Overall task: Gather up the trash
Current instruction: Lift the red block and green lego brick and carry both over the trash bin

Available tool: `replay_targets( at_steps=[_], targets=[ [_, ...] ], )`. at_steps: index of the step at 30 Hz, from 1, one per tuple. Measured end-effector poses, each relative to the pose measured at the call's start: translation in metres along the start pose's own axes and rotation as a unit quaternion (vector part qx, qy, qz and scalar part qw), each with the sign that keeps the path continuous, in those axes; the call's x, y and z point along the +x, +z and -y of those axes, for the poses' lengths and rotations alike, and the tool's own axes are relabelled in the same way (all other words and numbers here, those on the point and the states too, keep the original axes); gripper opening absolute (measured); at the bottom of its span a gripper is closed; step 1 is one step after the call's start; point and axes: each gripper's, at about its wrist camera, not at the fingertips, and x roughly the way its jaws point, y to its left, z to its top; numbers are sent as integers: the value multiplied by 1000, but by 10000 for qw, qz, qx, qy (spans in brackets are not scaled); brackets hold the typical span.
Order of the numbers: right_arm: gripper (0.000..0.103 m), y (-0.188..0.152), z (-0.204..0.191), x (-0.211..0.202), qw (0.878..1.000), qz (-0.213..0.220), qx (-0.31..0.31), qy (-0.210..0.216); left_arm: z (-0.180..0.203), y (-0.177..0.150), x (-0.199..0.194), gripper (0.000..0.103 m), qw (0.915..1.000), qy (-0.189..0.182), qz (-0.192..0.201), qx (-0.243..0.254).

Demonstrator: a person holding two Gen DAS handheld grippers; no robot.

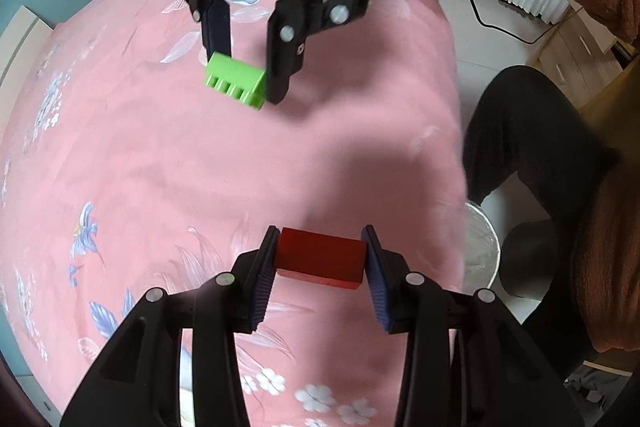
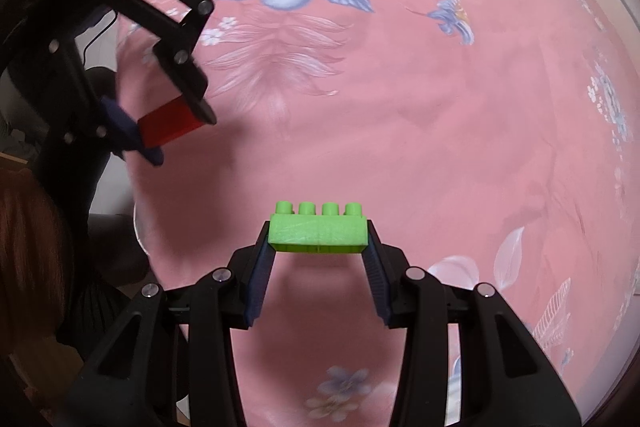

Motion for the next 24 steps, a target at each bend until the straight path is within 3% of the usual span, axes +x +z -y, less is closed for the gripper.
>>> replay_targets(
  at_steps=[11,24],
  targets=[
    [44,-34,-63,-34,9998,69,-71,-169,43,-17,-28,44,10000,62,-2,52],
    [44,-65,-143,-35,9991,-53,-186,-375,102,-33,-38,44,10000,6,19,57]
  ],
)
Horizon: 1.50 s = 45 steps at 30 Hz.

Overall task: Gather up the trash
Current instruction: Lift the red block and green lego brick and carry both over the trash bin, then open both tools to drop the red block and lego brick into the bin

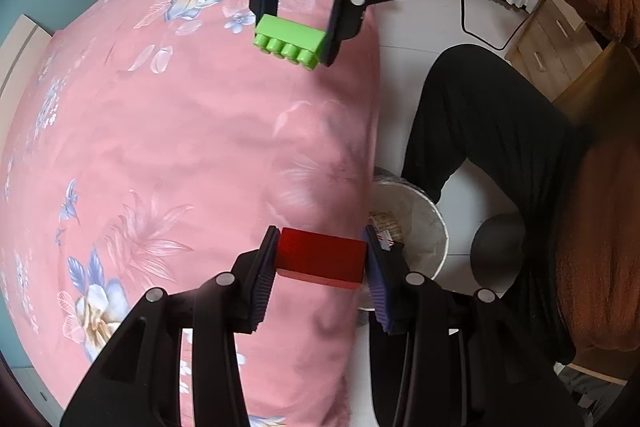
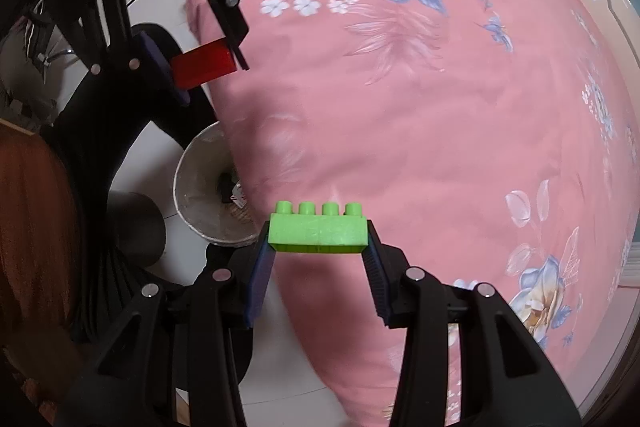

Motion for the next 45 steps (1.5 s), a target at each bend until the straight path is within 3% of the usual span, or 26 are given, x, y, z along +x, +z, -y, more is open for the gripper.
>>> replay_targets(
  at_steps=[20,45],
  targets=[
    [44,-9,-105,20,9993,33,-312,-204,58,-25,8,44,9999,-76,122,-44],
    [44,-22,-161,76,9995,156,-141,217,103,-46,68,44,9979,-641,107,-65]
  ],
)
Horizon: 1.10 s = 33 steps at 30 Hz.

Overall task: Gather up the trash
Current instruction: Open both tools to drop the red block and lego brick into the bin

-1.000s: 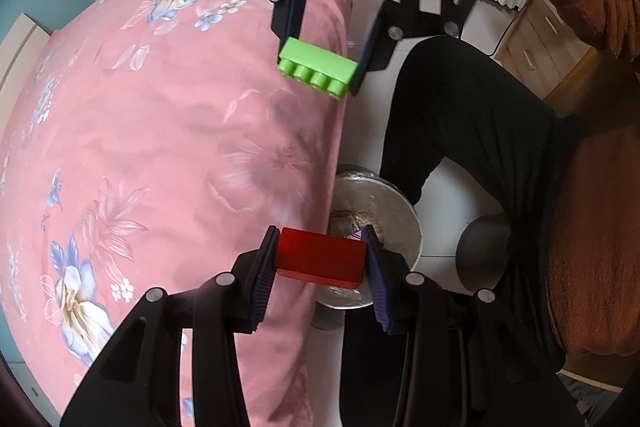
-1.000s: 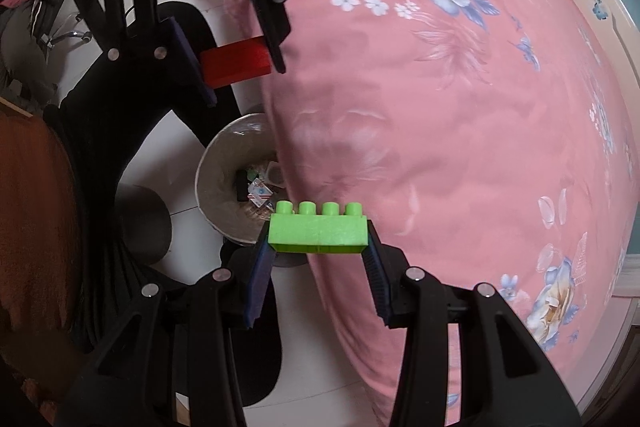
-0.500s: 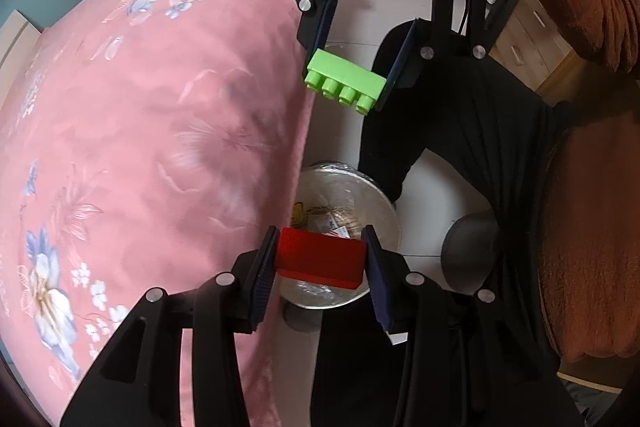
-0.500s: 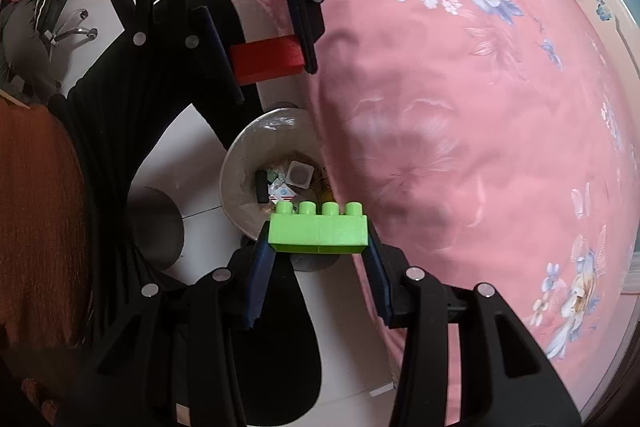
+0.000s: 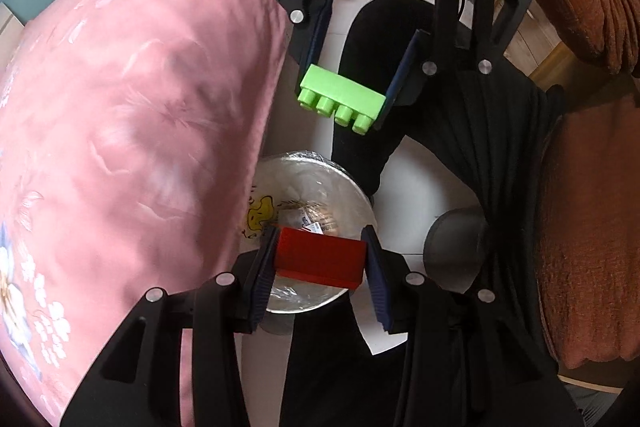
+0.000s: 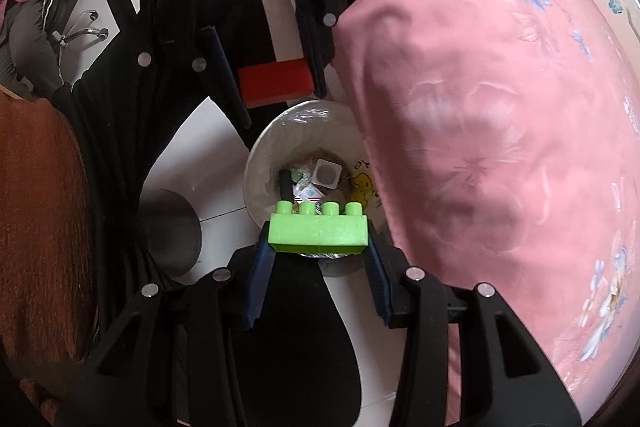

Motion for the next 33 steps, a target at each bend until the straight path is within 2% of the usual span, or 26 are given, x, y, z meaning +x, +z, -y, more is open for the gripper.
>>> replay_targets(
  at_steps=[18,30,31,33],
  targets=[
    [44,8,7,61,9982,-64,92,596,-12,-25,56,44,9989,-363,11,-309],
    [44,11,30,75,9971,-95,215,730,-28,-34,76,44,9980,-476,31,-426],
    [46,11,33,74,9970,-69,244,733,-29,-34,78,44,9980,-437,35,-450],
    [65,12,36,73,9976,-30,270,638,-32,-35,79,44,9976,-458,79,-505]
  ],
)
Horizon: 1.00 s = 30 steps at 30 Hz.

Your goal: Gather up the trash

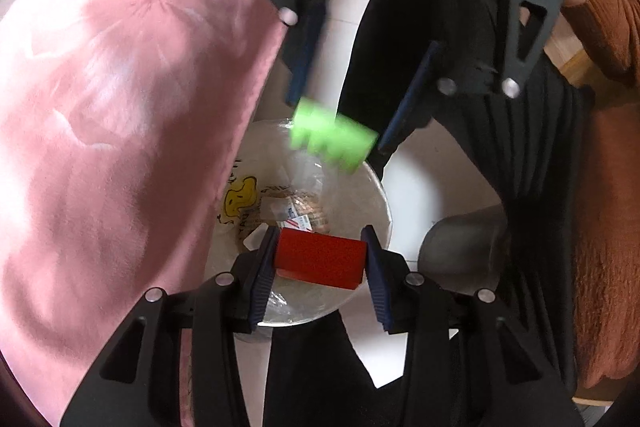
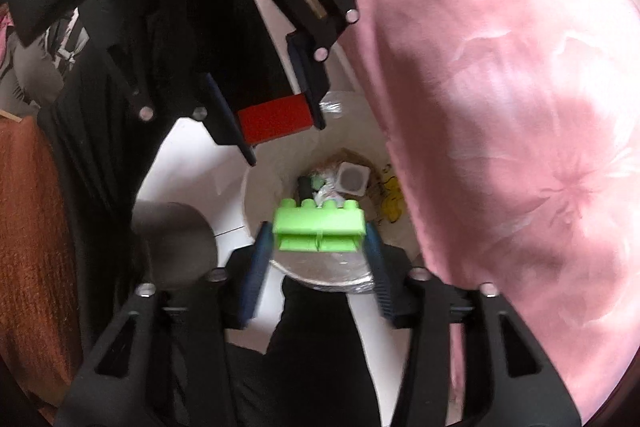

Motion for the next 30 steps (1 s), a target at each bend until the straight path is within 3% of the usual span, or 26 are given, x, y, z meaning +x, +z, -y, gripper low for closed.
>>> replay_targets(
  at_steps=[1,3,4,8,15,30],
  targets=[
    [69,0,3,-1,10000,26,44,-17,-1,0,0,47,9999,105,30,-15],
    [80,1,7,-4,9999,99,127,-36,-5,0,0,68,9998,148,91,-125],
    [81,0,9,-5,9998,127,172,-63,-6,1,-1,85,9996,186,127,-168],
    [83,0,11,-4,9996,67,205,-180,-4,2,-2,96,9998,114,106,-151],
    [86,-2,8,-7,9994,67,188,-278,-4,5,4,99,9996,159,-94,-199],
    [86,-11,0,-7,9979,74,352,-535,0,6,-8,99,9988,386,-26,-289]
  ],
)
